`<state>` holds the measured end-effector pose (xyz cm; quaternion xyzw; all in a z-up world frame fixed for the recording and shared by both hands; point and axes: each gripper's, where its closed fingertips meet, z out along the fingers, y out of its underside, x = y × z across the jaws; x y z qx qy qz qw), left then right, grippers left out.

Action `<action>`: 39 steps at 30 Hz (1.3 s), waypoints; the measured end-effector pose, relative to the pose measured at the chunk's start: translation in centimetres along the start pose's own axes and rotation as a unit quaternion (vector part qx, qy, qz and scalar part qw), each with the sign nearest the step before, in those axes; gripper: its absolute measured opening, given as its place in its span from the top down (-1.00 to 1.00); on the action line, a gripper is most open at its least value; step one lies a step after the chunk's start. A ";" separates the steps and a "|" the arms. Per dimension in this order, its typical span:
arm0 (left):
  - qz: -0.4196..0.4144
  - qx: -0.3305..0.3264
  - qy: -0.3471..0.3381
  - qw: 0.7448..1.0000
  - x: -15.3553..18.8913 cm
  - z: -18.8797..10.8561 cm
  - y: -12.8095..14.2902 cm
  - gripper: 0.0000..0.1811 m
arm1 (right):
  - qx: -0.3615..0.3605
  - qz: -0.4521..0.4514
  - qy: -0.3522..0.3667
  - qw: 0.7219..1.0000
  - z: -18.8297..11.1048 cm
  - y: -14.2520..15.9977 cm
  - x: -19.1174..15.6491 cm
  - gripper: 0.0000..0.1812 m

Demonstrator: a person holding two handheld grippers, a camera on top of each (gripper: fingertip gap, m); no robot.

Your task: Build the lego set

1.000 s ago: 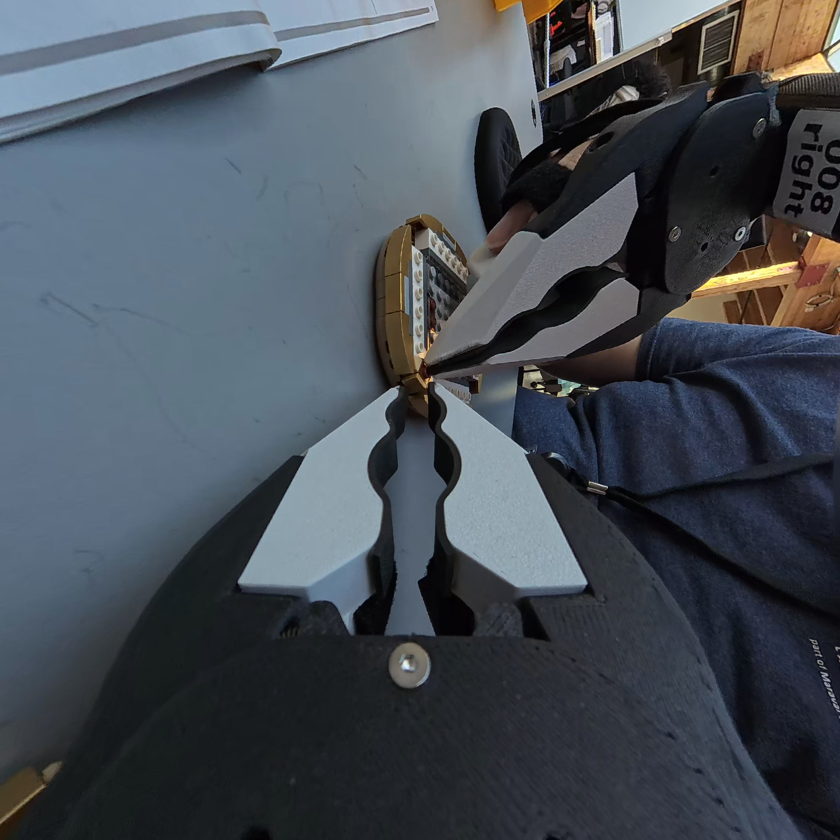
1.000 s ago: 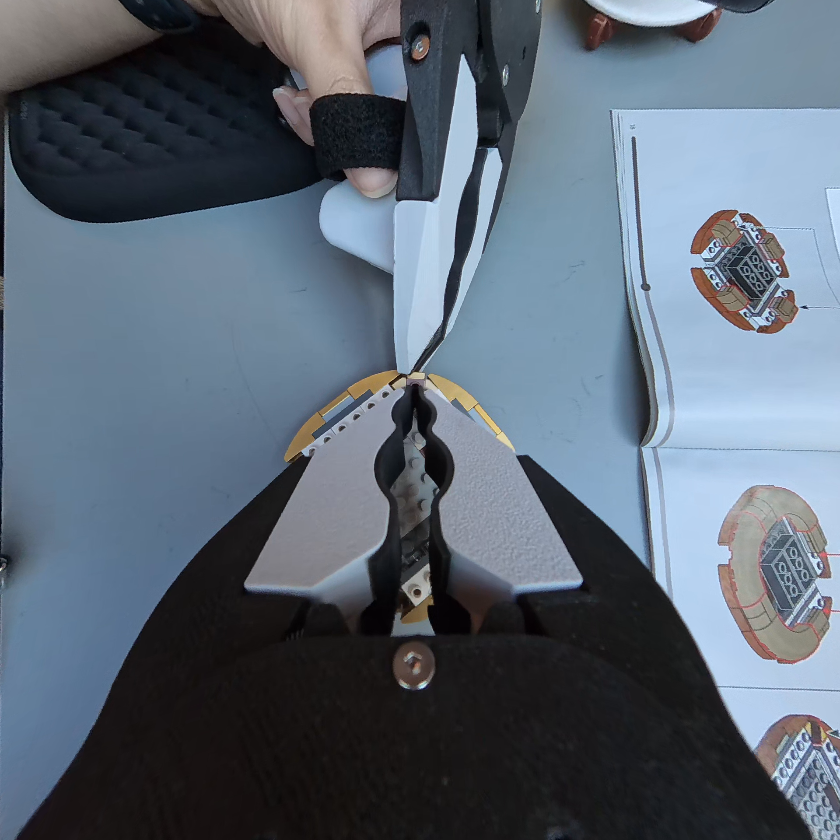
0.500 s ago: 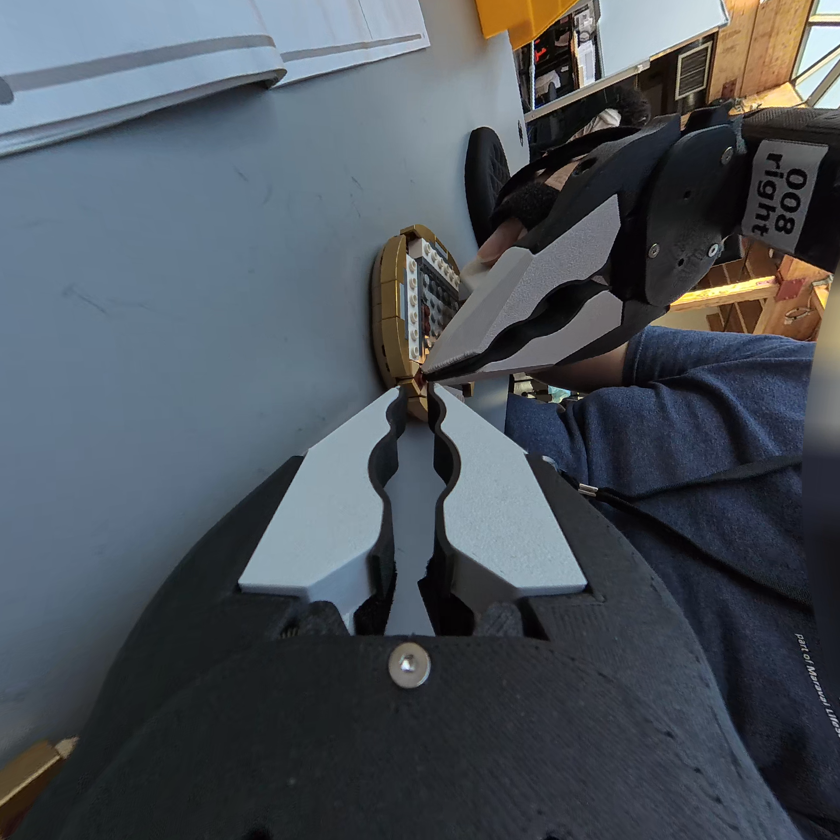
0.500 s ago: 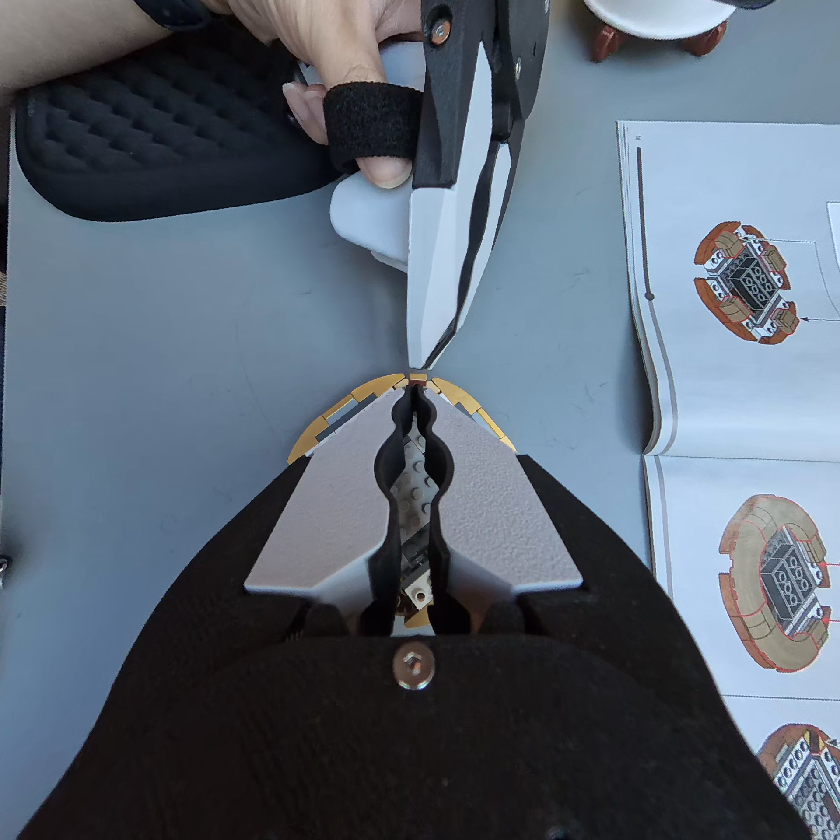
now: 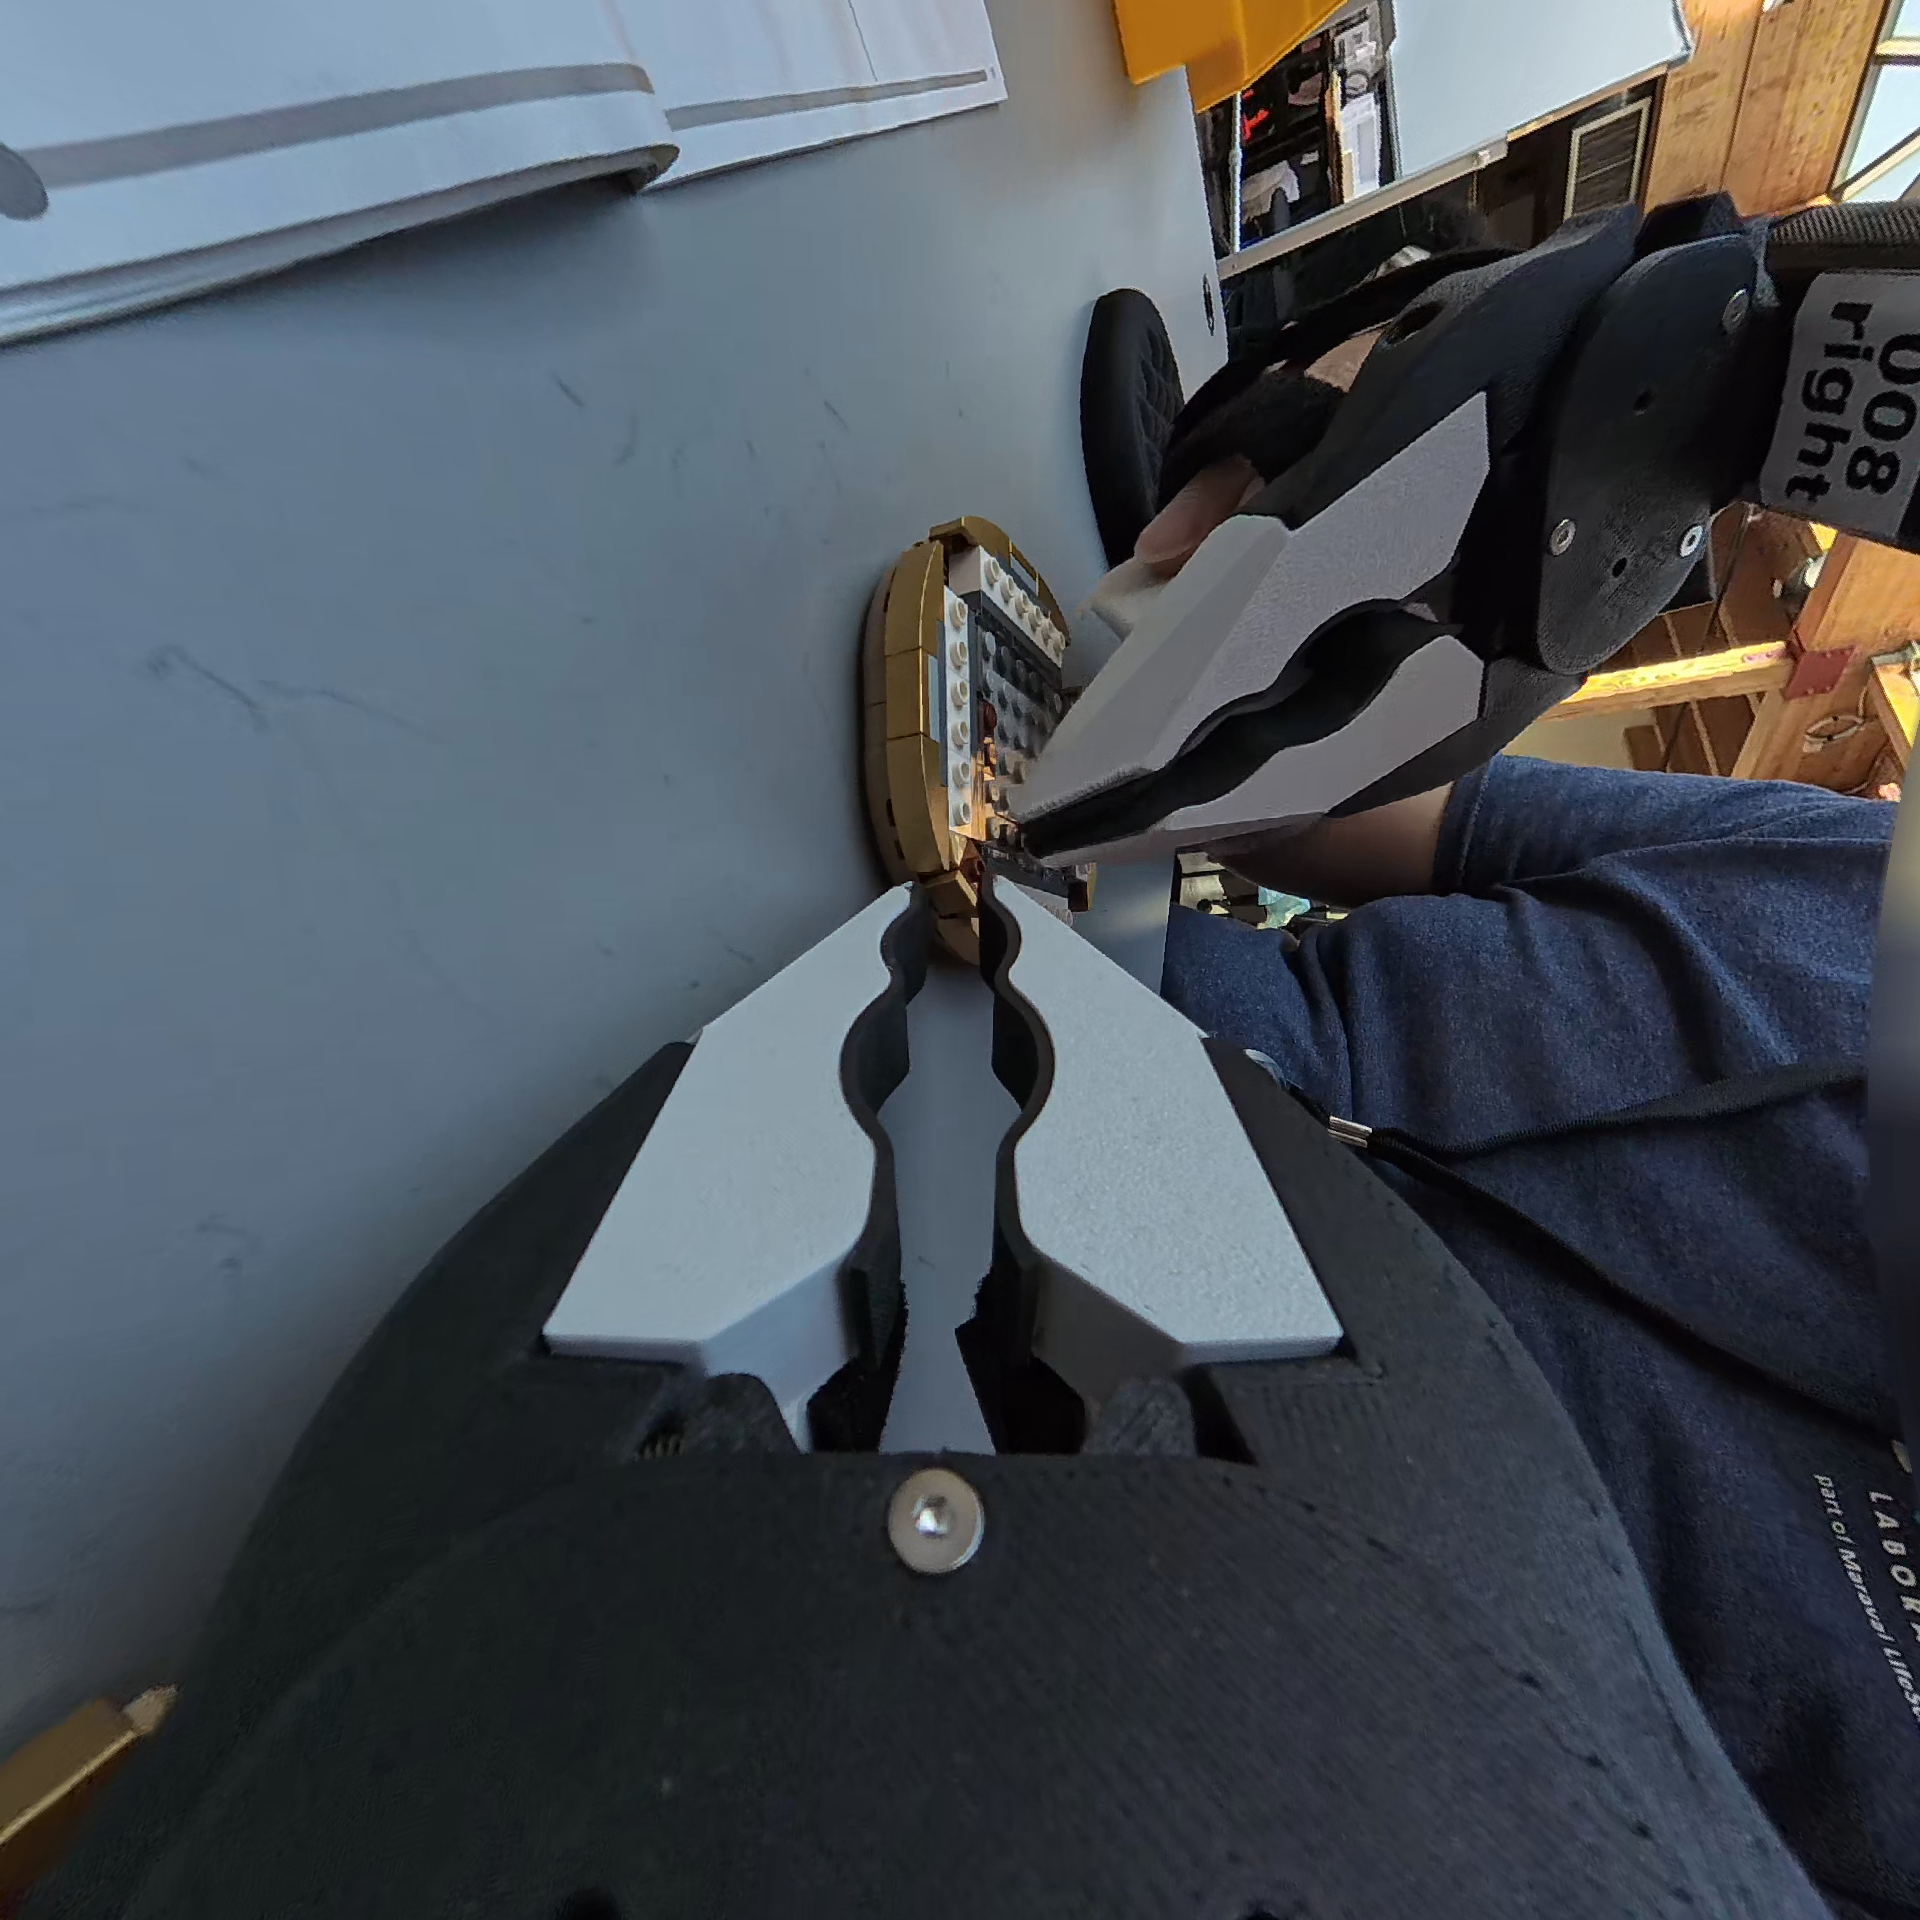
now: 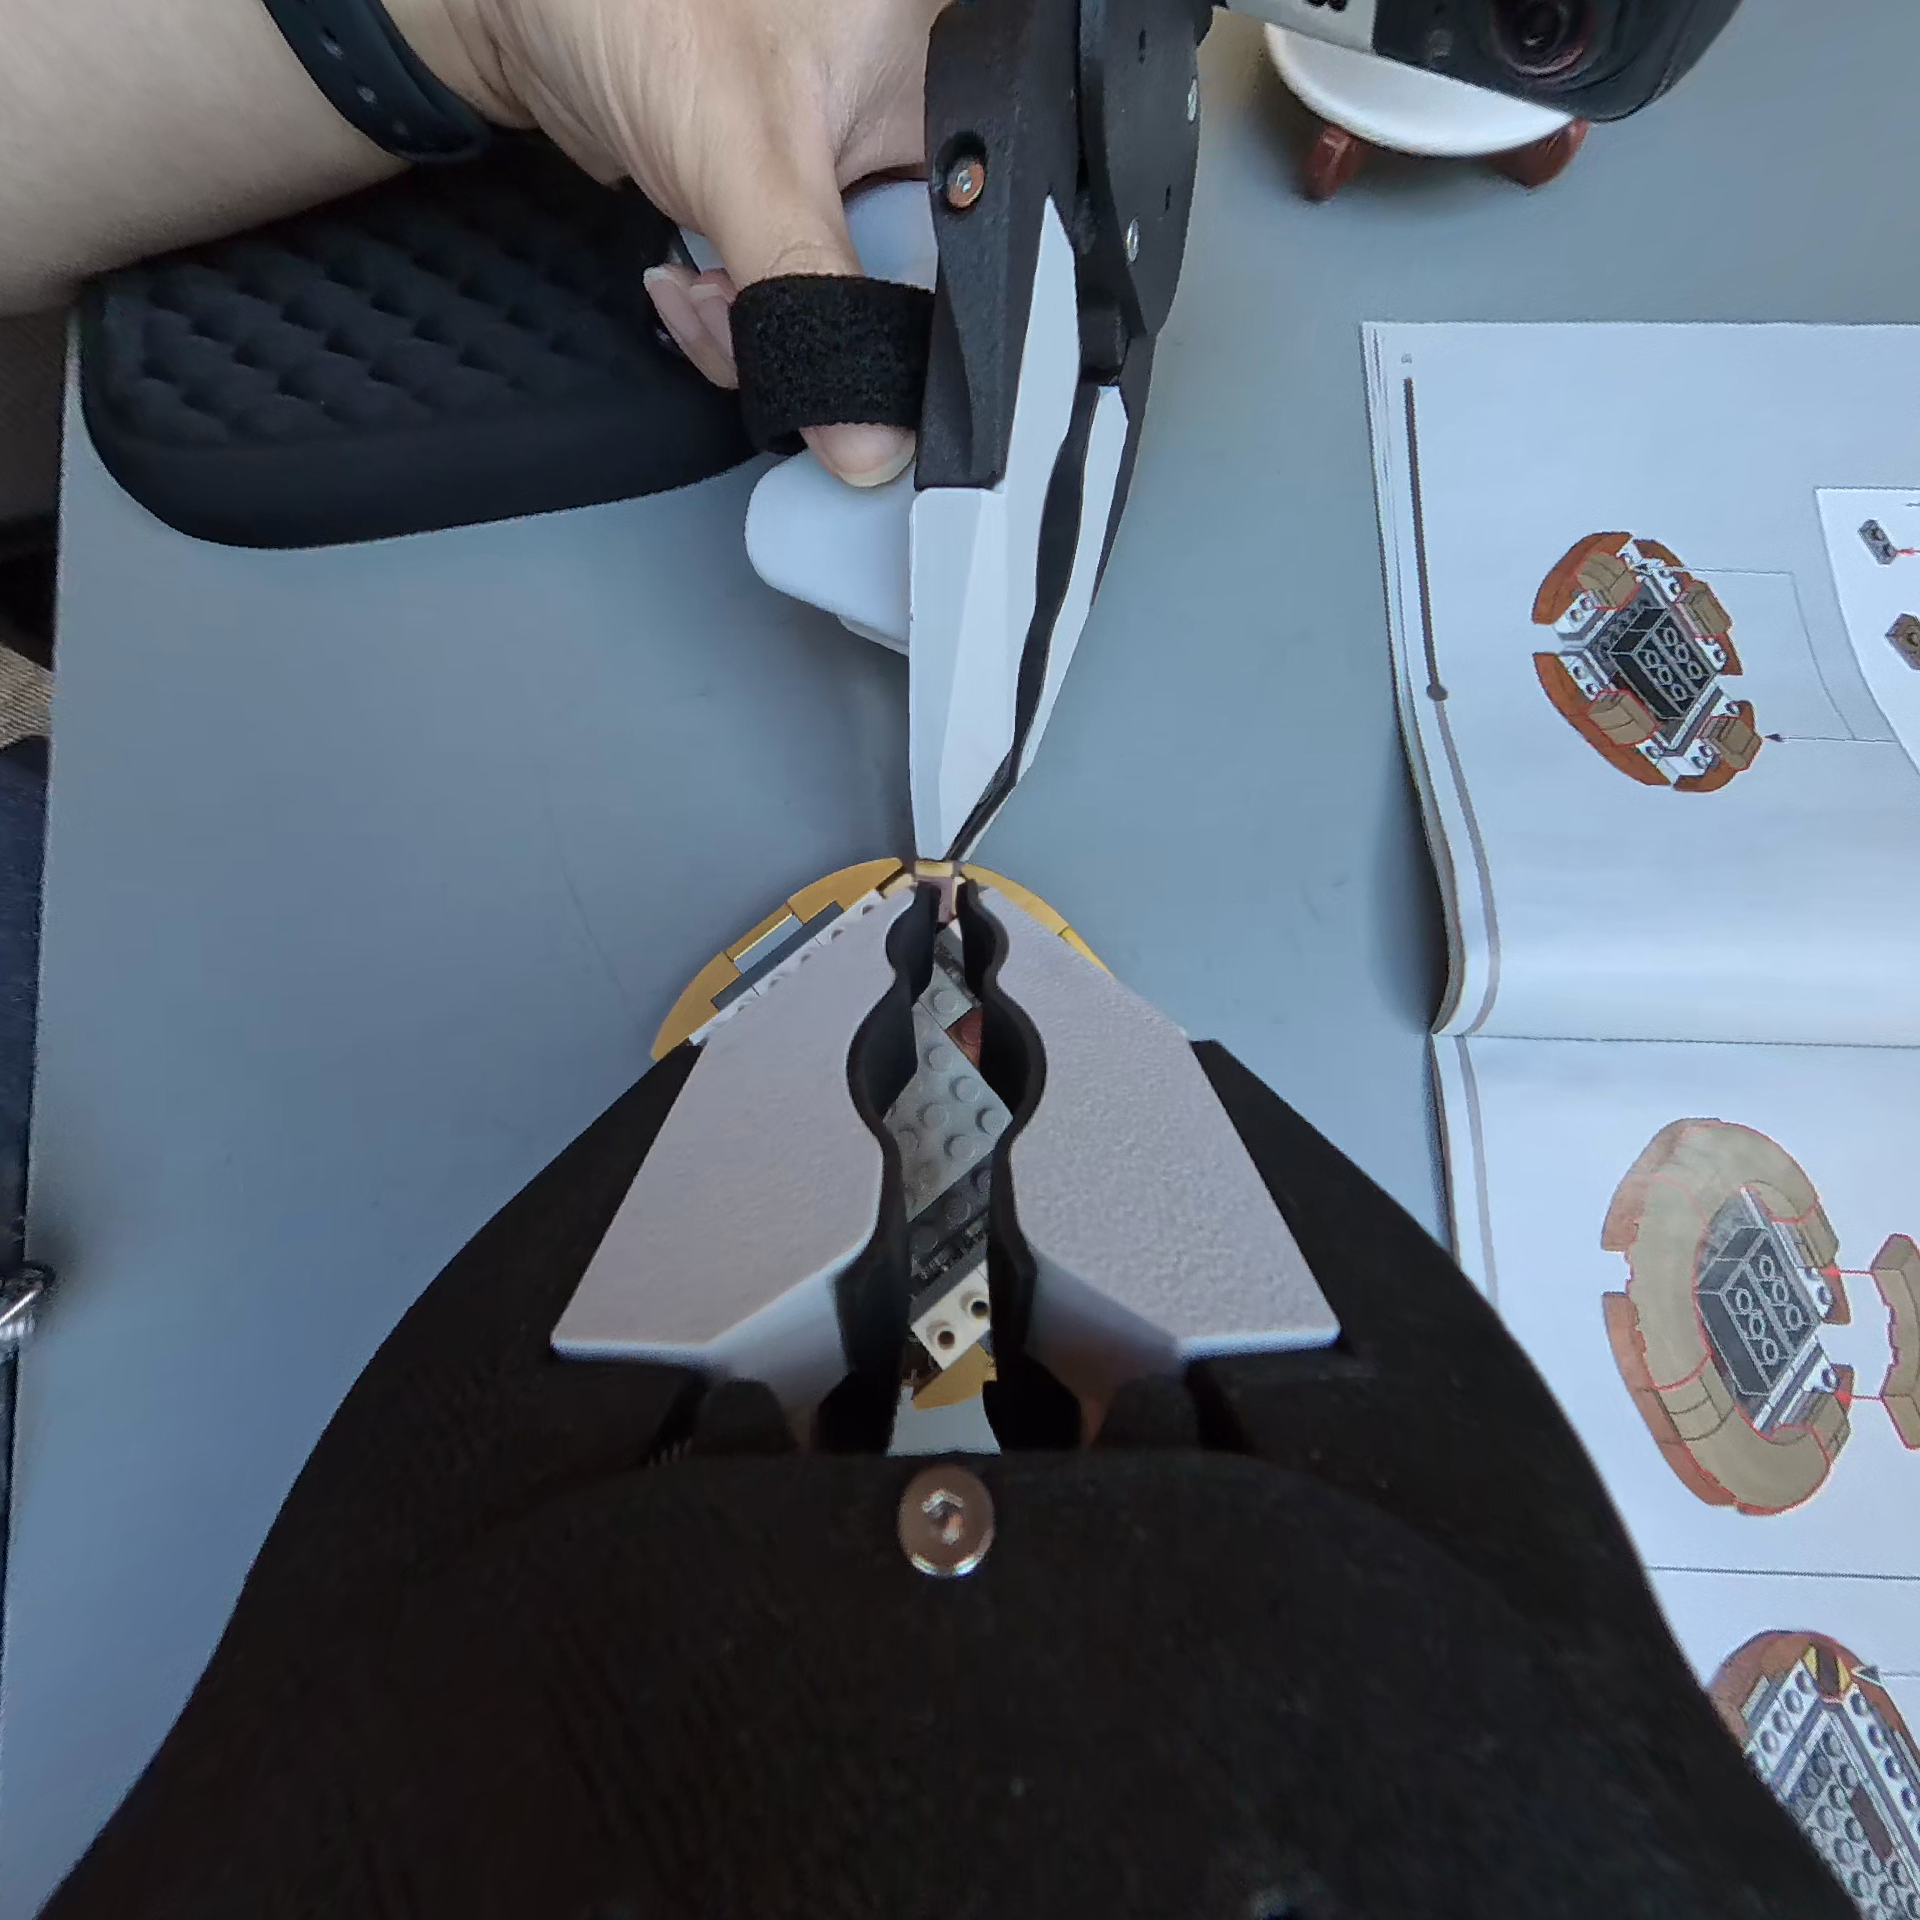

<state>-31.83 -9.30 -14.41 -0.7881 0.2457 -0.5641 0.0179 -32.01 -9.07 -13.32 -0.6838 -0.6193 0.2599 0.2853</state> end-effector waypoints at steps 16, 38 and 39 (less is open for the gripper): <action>0.012 0.031 0.023 0.999 1.1 -1.3 0.0 0.92 | -0.123 -0.027 -0.046 0.991 0.7 0.2 -0.4 0.92; 0.067 -0.084 -0.057 0.993 3.5 3.1 6.6 0.80 | 0.001 -0.056 -0.030 0.998 -4.0 2.6 6.3 0.81; 0.062 -0.080 -0.059 0.993 3.6 3.4 6.8 0.80 | -0.013 -0.056 -0.029 0.998 -3.6 3.1 6.4 0.82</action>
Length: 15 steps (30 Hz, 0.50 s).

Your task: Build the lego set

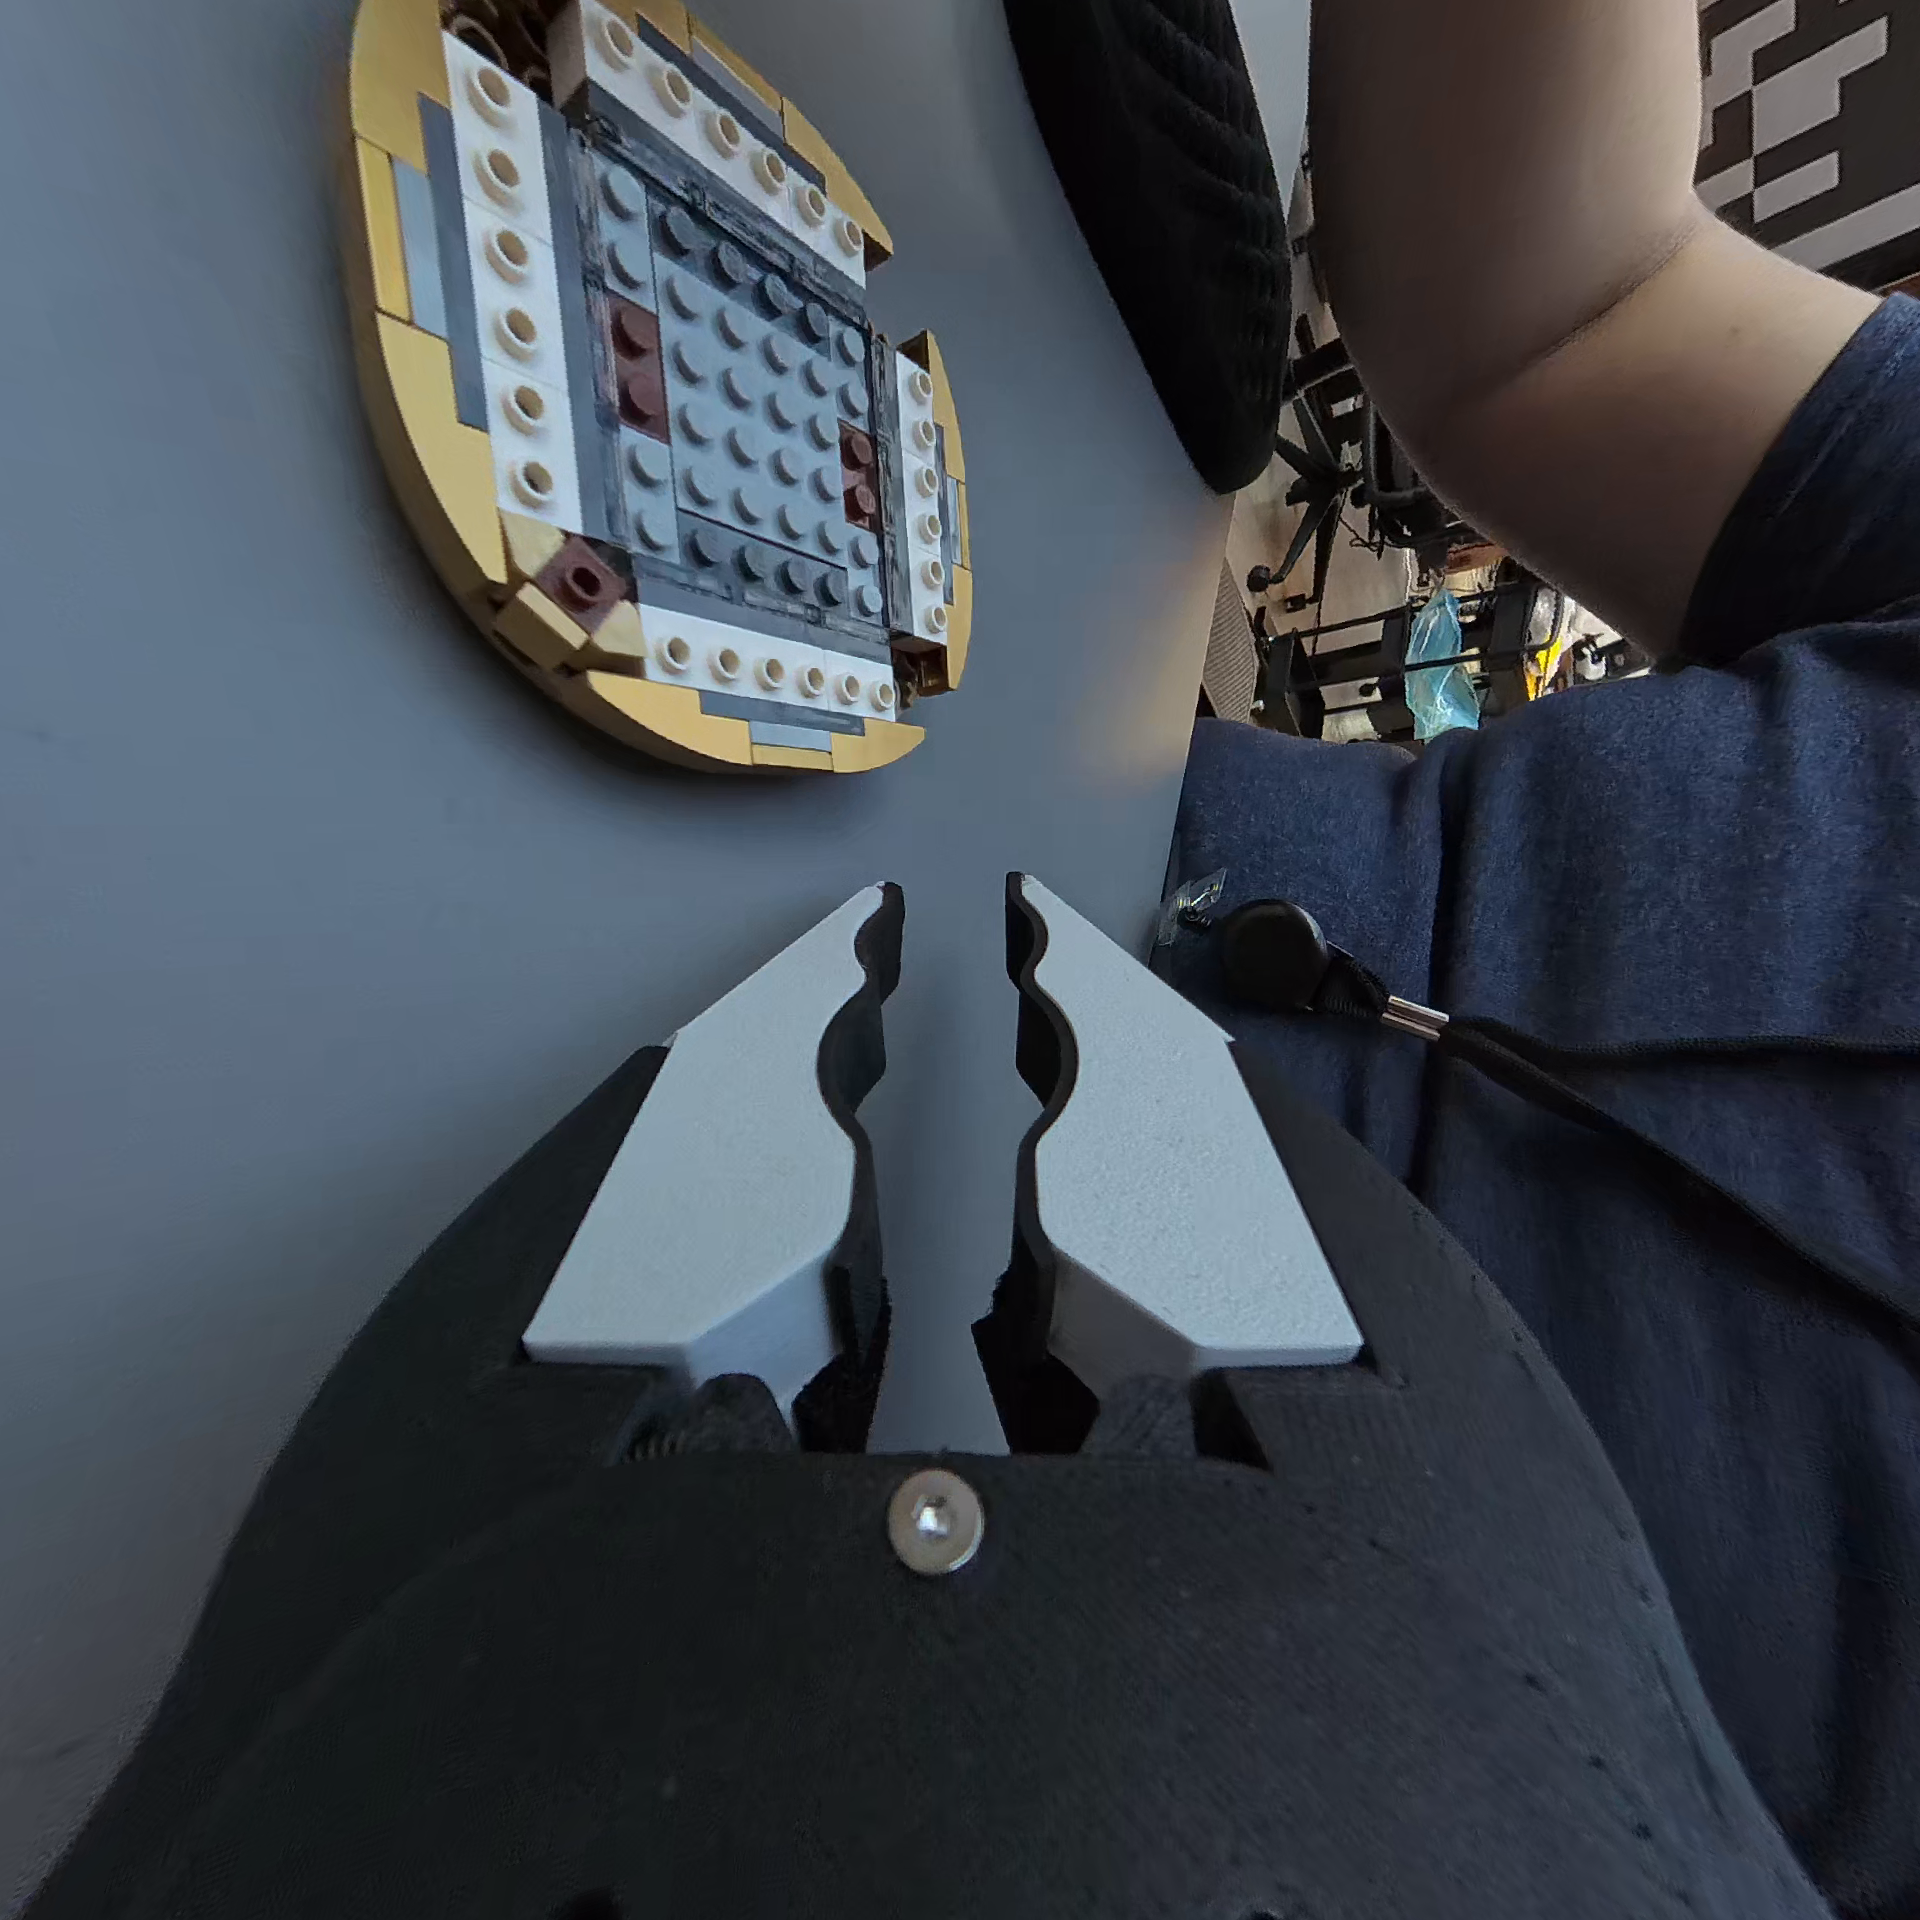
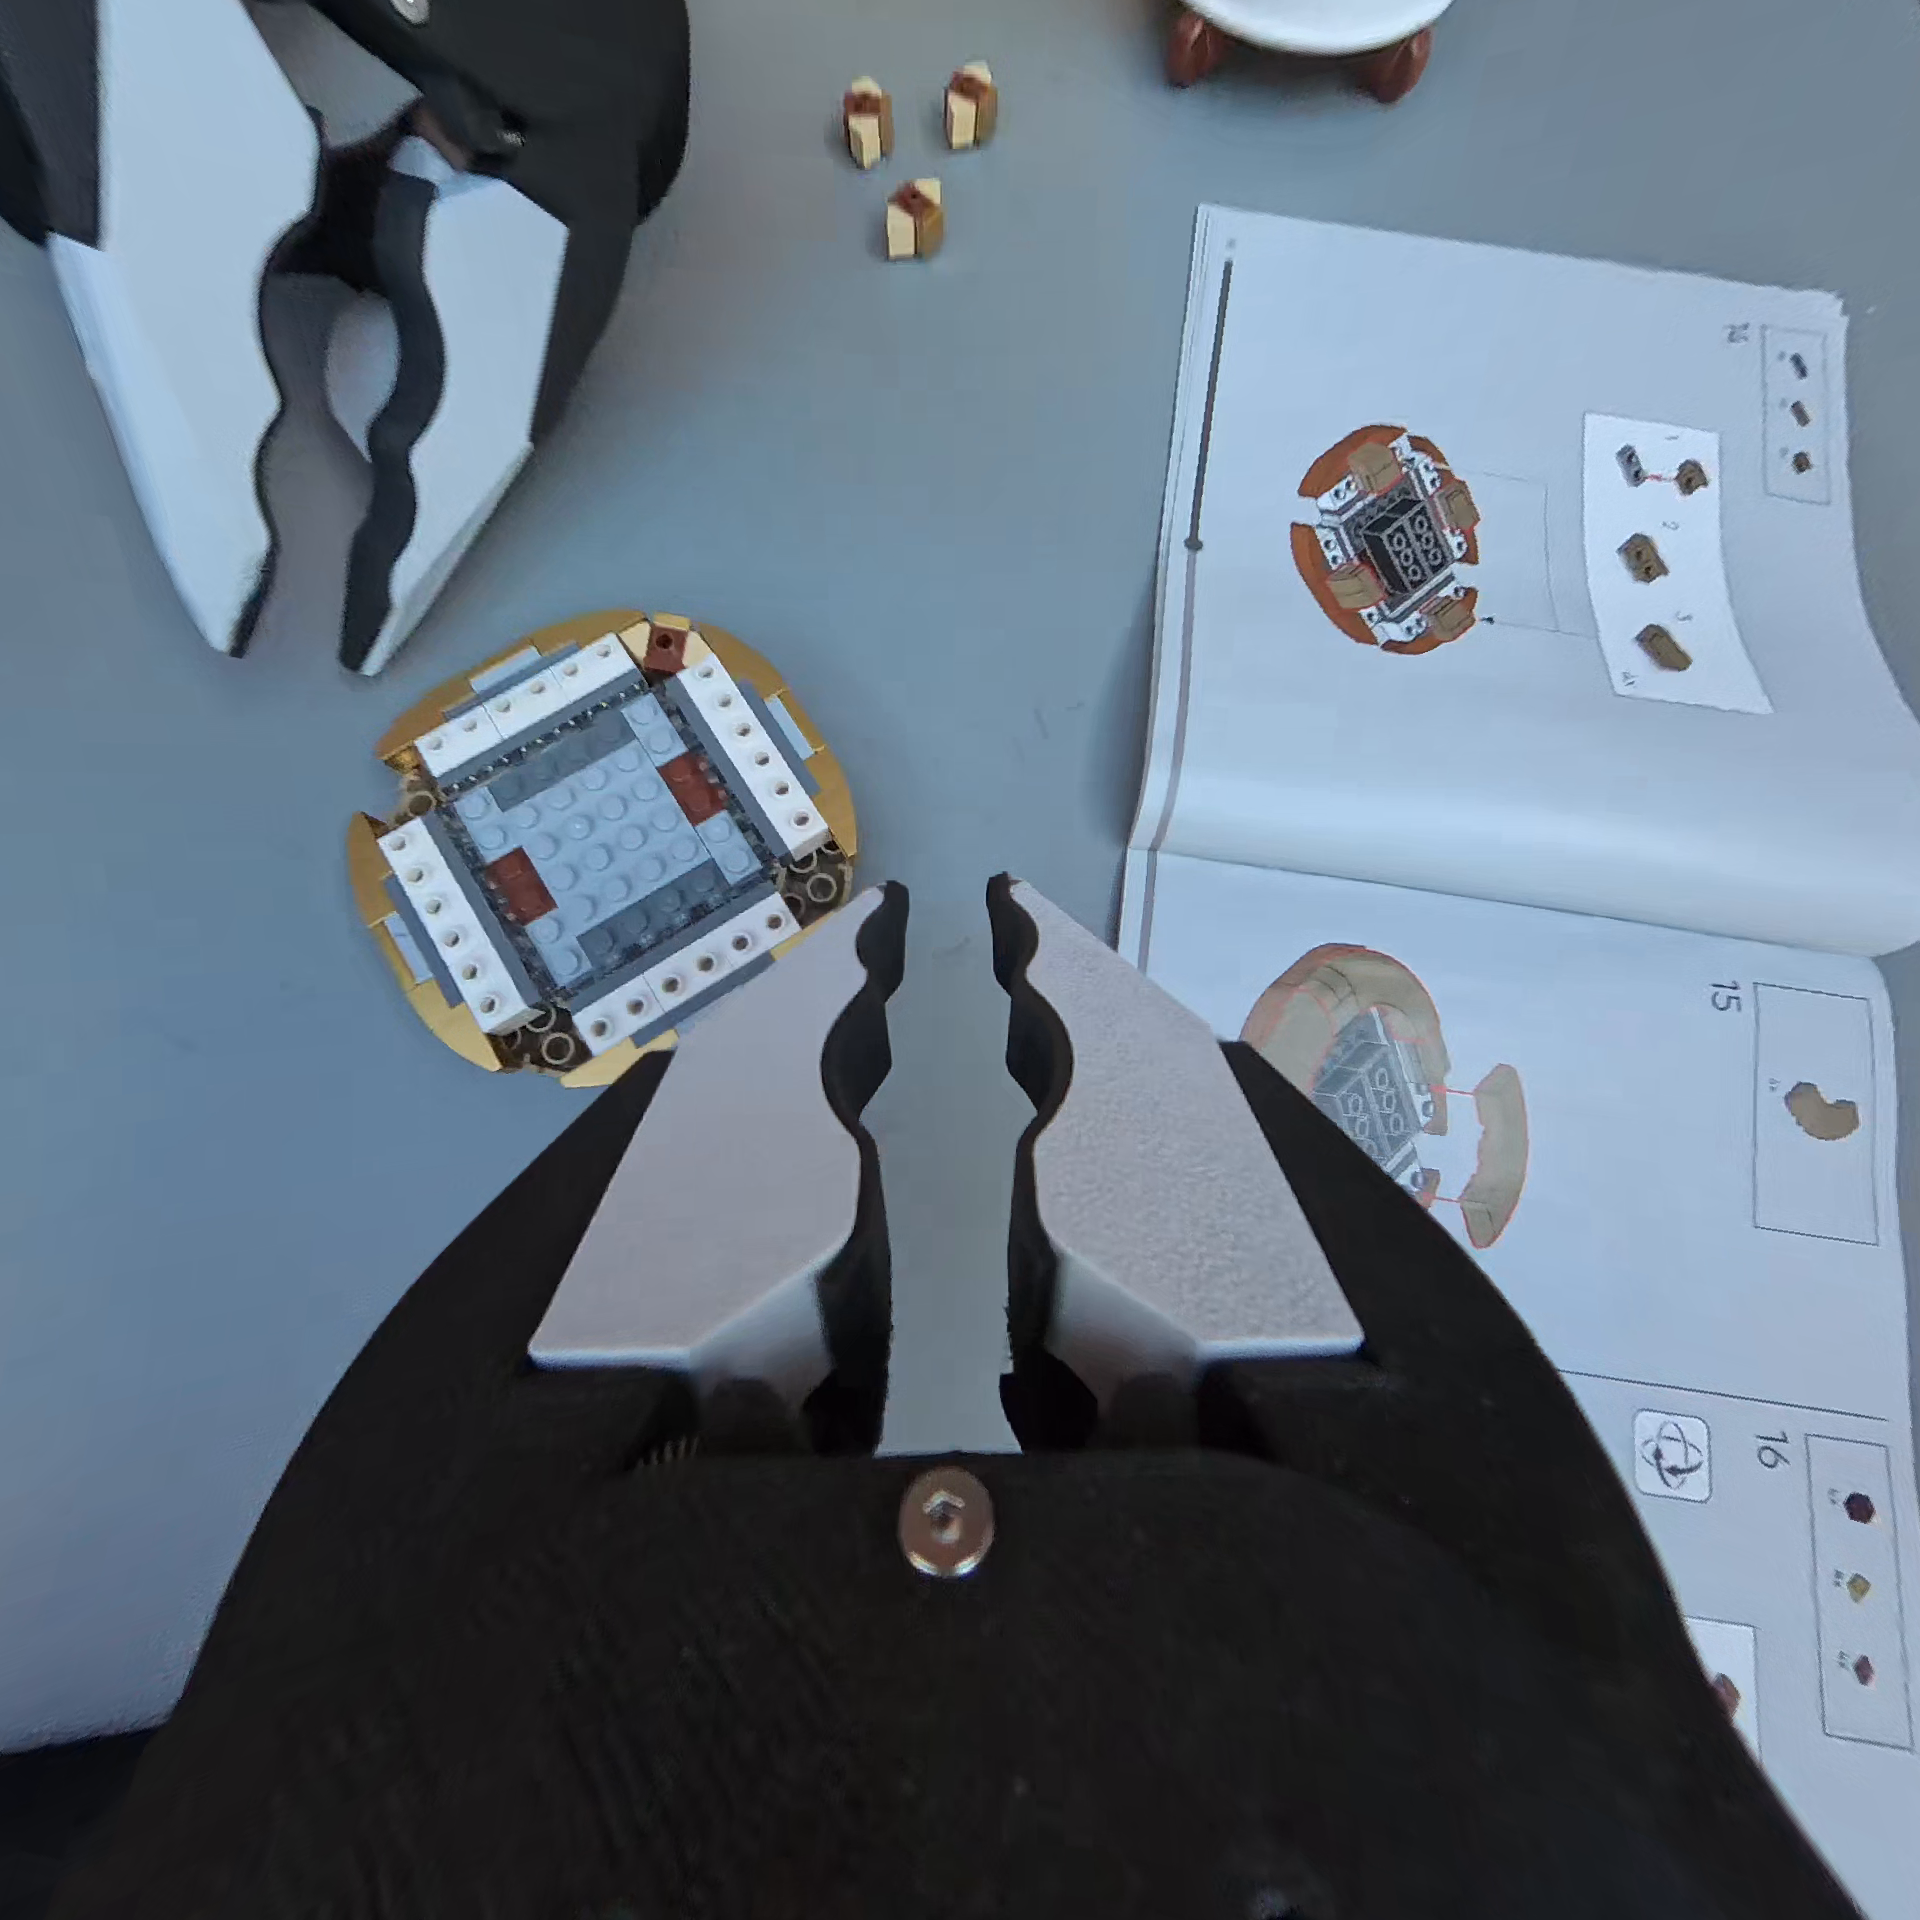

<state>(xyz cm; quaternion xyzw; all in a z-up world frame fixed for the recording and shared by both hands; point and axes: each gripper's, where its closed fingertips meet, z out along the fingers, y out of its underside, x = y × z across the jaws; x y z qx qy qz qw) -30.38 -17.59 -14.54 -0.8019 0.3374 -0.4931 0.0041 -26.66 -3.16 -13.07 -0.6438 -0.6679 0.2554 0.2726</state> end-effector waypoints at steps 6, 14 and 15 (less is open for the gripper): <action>0.005 0.033 -0.052 0.998 0.1 2.0 -0.8 0.80 | -0.017 -0.019 -0.019 0.999 1.6 1.1 -1.2 0.91; 0.002 0.064 -0.095 0.993 -0.9 1.7 -2.1 0.85 | -0.027 0.000 0.007 1.000 0.1 2.5 -2.3 1.00; 0.001 0.066 -0.100 0.993 -1.1 1.5 -2.1 0.87 | -0.030 0.003 0.015 0.999 -0.2 2.8 -2.5 1.00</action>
